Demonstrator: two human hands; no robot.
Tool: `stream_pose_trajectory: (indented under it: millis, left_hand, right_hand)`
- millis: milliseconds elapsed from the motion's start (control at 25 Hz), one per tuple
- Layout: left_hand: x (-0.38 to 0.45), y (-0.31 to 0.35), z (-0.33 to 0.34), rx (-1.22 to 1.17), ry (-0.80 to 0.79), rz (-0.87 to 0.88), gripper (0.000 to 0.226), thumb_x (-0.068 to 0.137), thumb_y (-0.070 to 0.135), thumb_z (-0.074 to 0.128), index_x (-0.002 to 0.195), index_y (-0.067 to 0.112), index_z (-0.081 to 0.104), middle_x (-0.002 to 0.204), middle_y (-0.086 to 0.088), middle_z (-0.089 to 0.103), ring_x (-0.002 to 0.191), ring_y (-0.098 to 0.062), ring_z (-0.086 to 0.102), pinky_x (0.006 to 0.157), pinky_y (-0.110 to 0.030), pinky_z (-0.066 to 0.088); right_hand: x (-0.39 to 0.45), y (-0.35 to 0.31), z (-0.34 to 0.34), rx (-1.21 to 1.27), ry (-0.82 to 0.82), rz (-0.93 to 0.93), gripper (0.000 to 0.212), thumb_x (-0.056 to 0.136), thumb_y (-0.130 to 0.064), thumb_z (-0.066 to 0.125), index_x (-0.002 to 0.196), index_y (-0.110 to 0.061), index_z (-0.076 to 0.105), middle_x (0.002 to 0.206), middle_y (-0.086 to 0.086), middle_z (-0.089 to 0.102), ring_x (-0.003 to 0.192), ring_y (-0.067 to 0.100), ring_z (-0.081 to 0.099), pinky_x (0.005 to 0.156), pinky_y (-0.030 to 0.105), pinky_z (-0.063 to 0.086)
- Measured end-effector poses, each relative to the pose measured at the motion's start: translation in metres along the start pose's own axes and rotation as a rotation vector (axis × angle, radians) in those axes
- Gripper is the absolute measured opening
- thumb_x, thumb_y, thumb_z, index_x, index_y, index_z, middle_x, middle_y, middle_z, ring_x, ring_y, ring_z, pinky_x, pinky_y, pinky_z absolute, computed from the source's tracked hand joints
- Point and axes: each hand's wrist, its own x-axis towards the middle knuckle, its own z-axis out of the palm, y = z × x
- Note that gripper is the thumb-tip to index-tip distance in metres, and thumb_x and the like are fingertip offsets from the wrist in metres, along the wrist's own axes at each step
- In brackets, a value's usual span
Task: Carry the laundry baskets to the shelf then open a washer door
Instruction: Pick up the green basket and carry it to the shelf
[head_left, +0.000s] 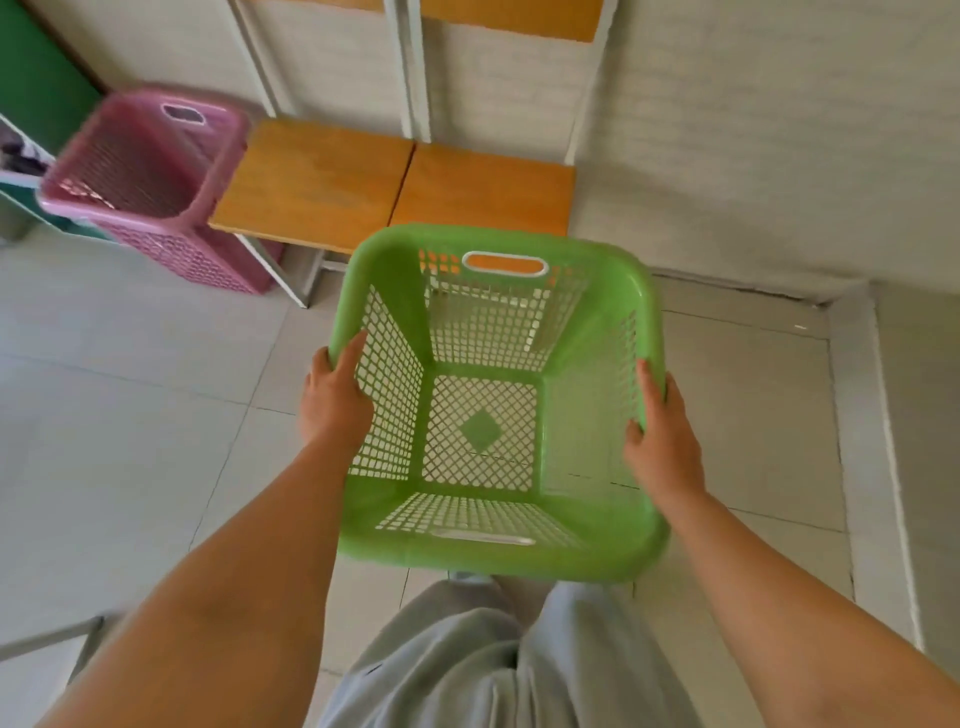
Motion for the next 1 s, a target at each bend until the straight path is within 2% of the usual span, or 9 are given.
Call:
stream_pose_trajectory:
  millis: [120, 320, 520, 600, 680, 880, 1000]
  left_hand:
    - [0.006, -0.047, -0.034, -0.043, 0.081, -0.151, 0.077, 0.084, -0.002, 0.043, 0.142, 0.046, 0.03, 0.147, -0.01, 0.036, 0.125, -0.035, 0.046, 0.096, -0.05, 0.048]
    - [0.02, -0.103, -0.078, -0.103, 0.186, -0.35, 0.083, 0.08, -0.004, 0.044, 0.142, 0.049, 0.03, 0.151, -0.006, 0.035, 0.129, -0.031, 0.044, 0.096, -0.049, 0.049]
    - [0.05, -0.145, -0.118, -0.129, 0.295, -0.482, 0.083, 0.079, -0.003, 0.045, 0.142, 0.048, 0.031, 0.144, -0.004, 0.04, 0.121, -0.031, 0.049, 0.089, -0.047, 0.053]
    - [0.066, -0.152, -0.135, -0.108, 0.318, -0.52, 0.083, 0.078, -0.004, 0.045, 0.142, 0.048, 0.031, 0.142, -0.004, 0.041, 0.119, -0.031, 0.05, 0.086, -0.047, 0.054]
    - [0.085, -0.161, -0.153, -0.095, 0.354, -0.57, 0.085, 0.077, -0.004, 0.046, 0.141, 0.05, 0.03, 0.142, -0.003, 0.041, 0.117, -0.03, 0.05, 0.082, -0.046, 0.055]
    - [0.13, -0.183, -0.192, -0.055, 0.446, -0.595, 0.086, 0.076, -0.005, 0.048, 0.141, 0.049, 0.029, 0.14, -0.004, 0.043, 0.115, -0.029, 0.05, 0.079, -0.048, 0.056]
    - [0.153, -0.199, -0.216, -0.034, 0.484, -0.597, 0.085, 0.077, -0.005, 0.048, 0.142, 0.046, 0.029, 0.146, -0.005, 0.038, 0.124, -0.032, 0.045, 0.083, -0.051, 0.054]
  right_hand:
    - [0.025, -0.064, 0.018, -0.014, -0.048, -0.105, 0.08, 0.091, -0.005, 0.051, 0.153, -0.035, 0.01, 0.159, 0.011, 0.015, 0.1, 0.034, 0.061, 0.066, 0.026, 0.04]
    - [0.073, -0.154, 0.046, -0.033, -0.13, -0.309, 0.08, 0.091, -0.004, 0.051, 0.152, -0.035, 0.01, 0.156, 0.013, 0.02, 0.101, 0.033, 0.059, 0.065, 0.026, 0.04]
    - [0.13, -0.247, 0.073, -0.012, -0.221, -0.469, 0.083, 0.091, -0.002, 0.051, 0.152, -0.038, 0.007, 0.156, 0.013, 0.02, 0.112, 0.032, 0.054, 0.067, 0.028, 0.045]
    - [0.15, -0.28, 0.08, 0.004, -0.23, -0.502, 0.086, 0.091, -0.002, 0.051, 0.151, -0.041, 0.005, 0.153, 0.013, 0.023, 0.102, 0.028, 0.057, 0.061, 0.027, 0.046]
    - [0.17, -0.313, 0.089, 0.022, -0.26, -0.545, 0.086, 0.09, -0.002, 0.052, 0.15, -0.042, 0.005, 0.153, 0.013, 0.024, 0.101, 0.029, 0.058, 0.058, 0.029, 0.046]
    - [0.205, -0.385, 0.105, 0.032, -0.233, -0.61, 0.082, 0.09, -0.003, 0.053, 0.152, -0.037, 0.011, 0.15, 0.013, 0.03, 0.104, 0.034, 0.058, 0.062, 0.028, 0.042]
    - [0.216, -0.422, 0.115, 0.06, -0.222, -0.611, 0.082, 0.089, -0.003, 0.054, 0.153, -0.034, 0.013, 0.151, 0.014, 0.029, 0.11, 0.033, 0.055, 0.067, 0.026, 0.038]
